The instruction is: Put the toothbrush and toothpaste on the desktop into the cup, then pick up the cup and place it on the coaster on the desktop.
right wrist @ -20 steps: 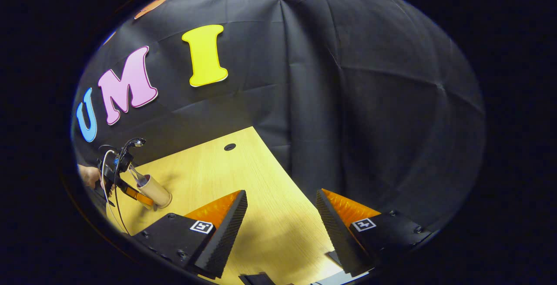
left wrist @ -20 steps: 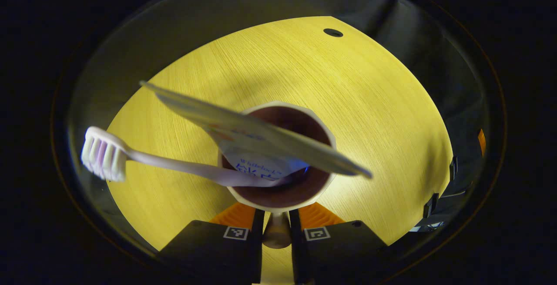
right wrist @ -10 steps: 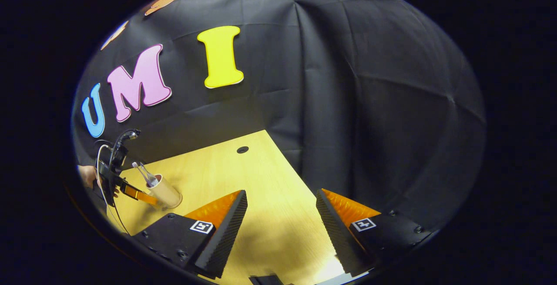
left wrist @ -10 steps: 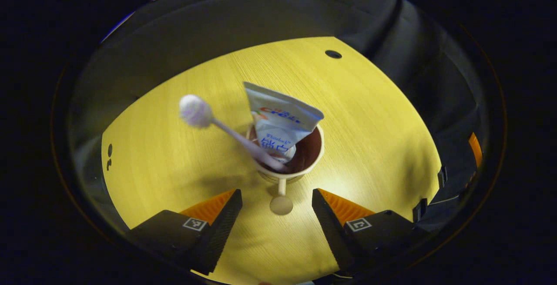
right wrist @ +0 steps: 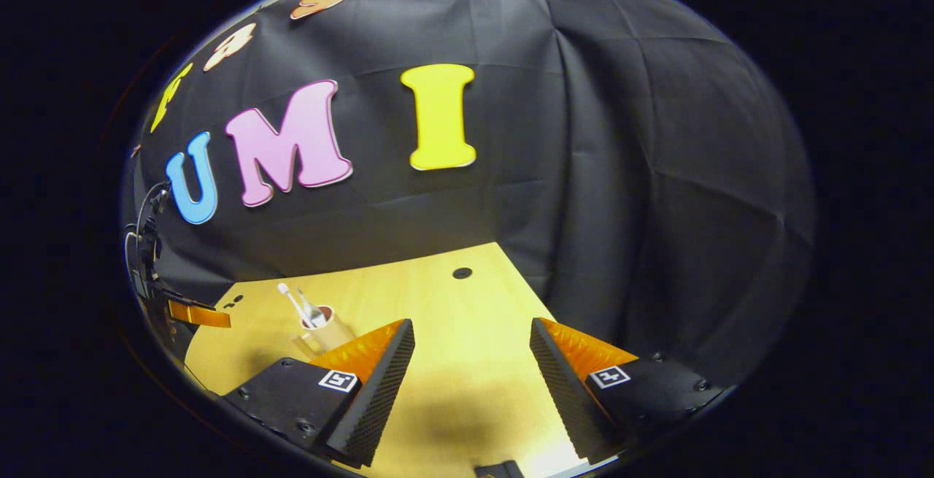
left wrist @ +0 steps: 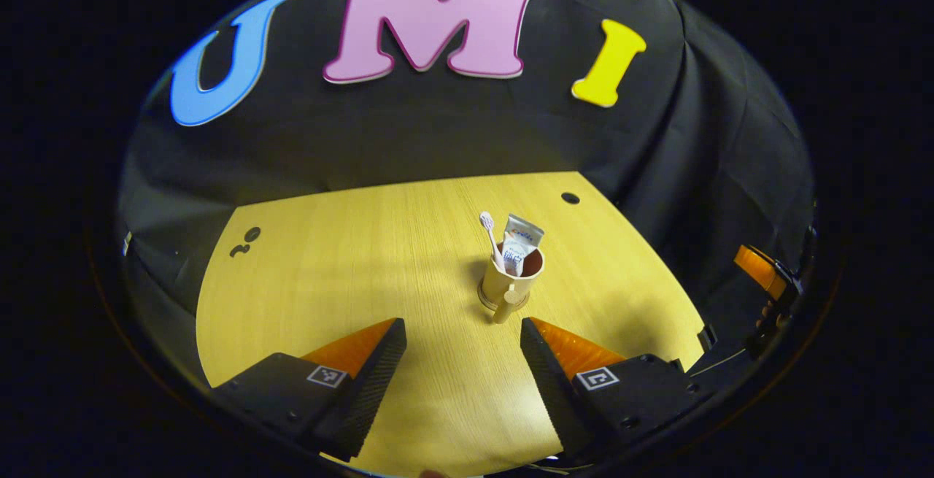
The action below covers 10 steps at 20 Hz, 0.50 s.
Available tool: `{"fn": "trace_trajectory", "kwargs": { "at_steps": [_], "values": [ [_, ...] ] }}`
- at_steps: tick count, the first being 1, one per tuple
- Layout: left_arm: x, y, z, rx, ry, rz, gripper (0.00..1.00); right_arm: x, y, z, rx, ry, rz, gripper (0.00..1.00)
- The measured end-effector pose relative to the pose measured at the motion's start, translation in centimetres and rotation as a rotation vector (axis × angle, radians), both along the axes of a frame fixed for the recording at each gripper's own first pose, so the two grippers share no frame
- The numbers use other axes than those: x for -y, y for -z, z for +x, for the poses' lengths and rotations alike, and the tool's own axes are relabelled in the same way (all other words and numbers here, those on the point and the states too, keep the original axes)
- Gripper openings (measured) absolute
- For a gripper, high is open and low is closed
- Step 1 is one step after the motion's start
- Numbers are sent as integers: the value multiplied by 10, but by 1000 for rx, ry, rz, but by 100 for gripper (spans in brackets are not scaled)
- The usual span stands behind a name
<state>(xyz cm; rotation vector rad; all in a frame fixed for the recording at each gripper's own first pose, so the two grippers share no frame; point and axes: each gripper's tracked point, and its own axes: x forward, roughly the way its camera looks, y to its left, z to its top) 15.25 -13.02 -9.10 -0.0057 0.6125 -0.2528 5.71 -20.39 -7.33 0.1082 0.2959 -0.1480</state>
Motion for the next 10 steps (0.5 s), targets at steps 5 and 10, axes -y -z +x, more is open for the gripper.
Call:
{"fn": "trace_trajectory", "kwargs": {
  "at_steps": [5, 10],
  "values": [
    [-32, -50, -54, 221, -71, -32, 98, -68, -28, -11, 30, -106, 4, 98],
    [-45, -92, -114, 474, -125, -51, 98, -136, -41, -40, 68, -204, 32, 98]
  ]
}}
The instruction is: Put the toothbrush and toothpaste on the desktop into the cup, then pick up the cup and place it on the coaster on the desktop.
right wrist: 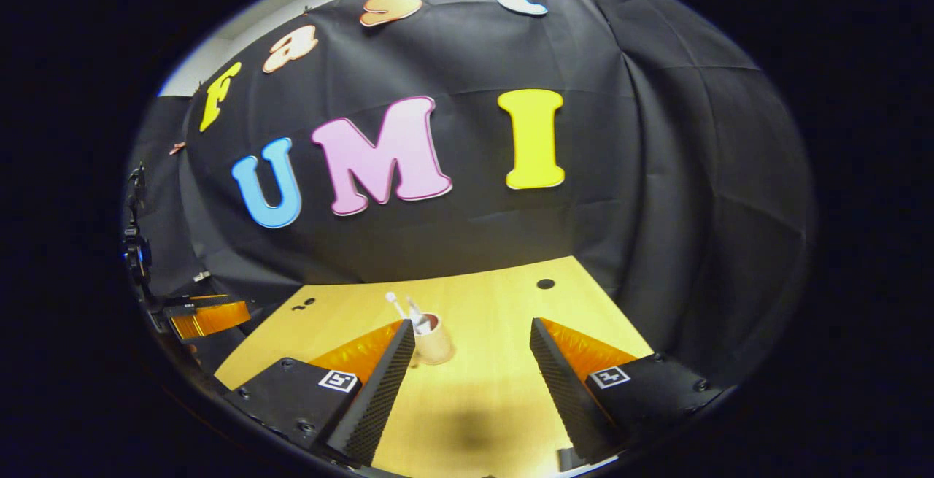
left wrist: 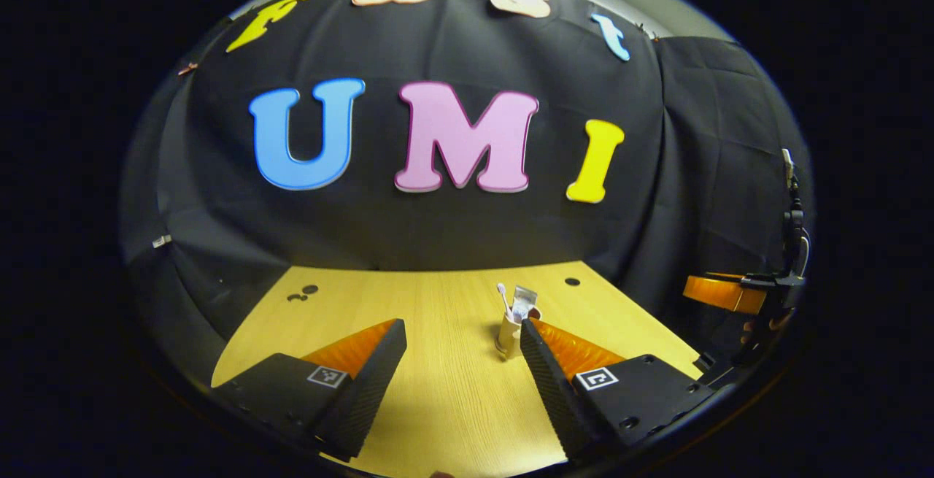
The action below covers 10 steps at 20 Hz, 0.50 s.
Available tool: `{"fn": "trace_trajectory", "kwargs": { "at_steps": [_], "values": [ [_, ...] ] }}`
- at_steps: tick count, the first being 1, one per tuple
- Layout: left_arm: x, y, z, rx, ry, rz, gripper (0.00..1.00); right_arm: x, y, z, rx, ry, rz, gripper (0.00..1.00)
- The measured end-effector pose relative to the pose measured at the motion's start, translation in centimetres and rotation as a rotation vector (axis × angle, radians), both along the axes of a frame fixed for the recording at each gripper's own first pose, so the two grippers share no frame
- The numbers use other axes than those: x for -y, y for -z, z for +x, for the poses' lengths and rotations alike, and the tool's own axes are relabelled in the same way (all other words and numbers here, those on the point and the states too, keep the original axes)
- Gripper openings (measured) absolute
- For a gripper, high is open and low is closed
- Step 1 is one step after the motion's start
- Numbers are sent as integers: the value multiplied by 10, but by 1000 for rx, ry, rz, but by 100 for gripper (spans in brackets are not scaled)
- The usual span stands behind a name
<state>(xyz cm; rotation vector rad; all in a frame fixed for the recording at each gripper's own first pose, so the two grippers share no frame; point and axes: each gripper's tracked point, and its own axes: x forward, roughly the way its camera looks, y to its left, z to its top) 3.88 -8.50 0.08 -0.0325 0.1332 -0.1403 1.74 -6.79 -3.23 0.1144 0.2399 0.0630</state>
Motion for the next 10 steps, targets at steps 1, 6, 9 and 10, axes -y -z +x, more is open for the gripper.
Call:
{"fn": "trace_trajectory", "kwargs": {
  "at_steps": [1, 6, 9, 10],
  "values": [
    [-2, -6, -14, 46, -10, -5, 98, -12, -2, -9, 7, -15, -3, 98],
    [-23, 0, -66, 150, -104, -42, 97, -60, 12, -44, -5, -77, -17, 98],
    [-41, 6, -92, 166, -150, -89, 98, -78, 24, -64, -30, -92, -34, 98],
    [-44, 5, -99, 171, -142, -81, 98, -85, 26, -71, -34, -97, -30, 98]
  ]
}}
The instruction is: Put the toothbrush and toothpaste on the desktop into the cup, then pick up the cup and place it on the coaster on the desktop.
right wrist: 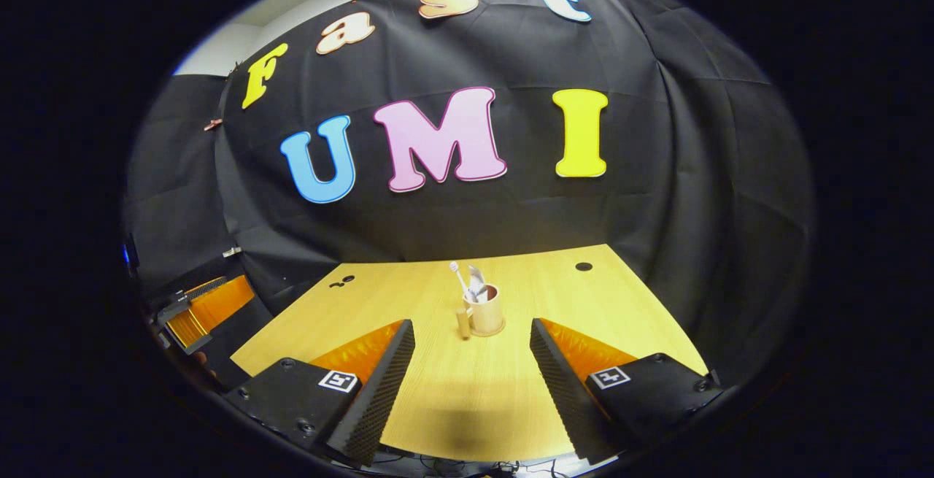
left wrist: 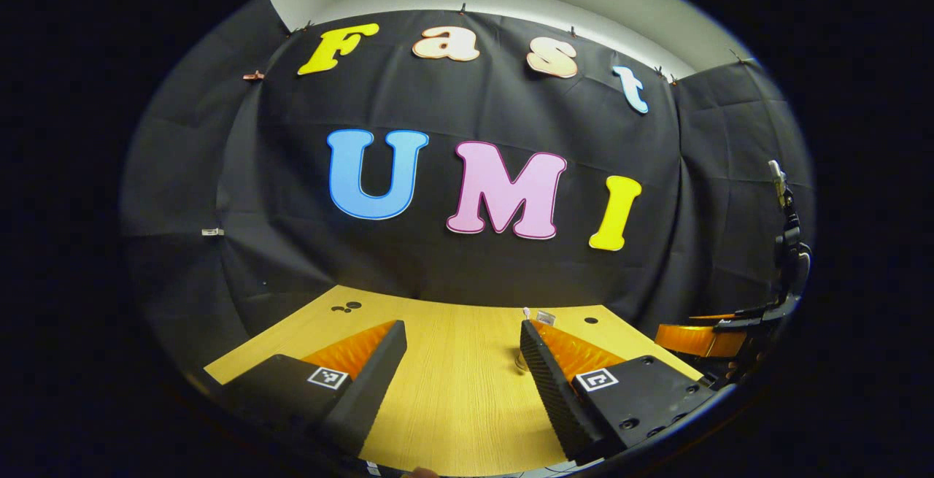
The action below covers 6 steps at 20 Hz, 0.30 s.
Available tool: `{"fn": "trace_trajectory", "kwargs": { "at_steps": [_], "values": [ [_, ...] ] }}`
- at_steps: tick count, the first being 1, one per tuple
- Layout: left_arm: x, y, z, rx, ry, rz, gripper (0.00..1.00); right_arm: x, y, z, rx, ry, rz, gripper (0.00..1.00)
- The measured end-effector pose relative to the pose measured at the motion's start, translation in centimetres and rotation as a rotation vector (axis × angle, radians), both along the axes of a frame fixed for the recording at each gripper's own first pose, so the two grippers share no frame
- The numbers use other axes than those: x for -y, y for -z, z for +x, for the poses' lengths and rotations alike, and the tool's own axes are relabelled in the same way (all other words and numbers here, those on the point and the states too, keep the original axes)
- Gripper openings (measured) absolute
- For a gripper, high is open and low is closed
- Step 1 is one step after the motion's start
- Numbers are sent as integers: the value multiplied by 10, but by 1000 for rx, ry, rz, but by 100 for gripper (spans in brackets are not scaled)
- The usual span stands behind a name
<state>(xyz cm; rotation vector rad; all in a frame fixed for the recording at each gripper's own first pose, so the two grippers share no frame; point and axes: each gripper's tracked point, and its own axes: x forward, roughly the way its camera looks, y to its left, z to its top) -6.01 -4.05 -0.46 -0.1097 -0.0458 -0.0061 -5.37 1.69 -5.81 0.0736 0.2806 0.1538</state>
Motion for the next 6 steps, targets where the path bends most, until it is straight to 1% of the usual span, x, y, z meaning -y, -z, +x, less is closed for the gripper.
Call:
{"fn": "trace_trajectory", "kwargs": {
  "at_steps": [3, 6],
  "values": [
    [-14, -4, -11, 25, -13, 34, 98, -14, 3, -14, -2, -19, -40, 98],
    [-13, -6, -17, 40, 16, 48, 98, -26, 4, -21, 1, -29, -49, 98]
  ]
}}
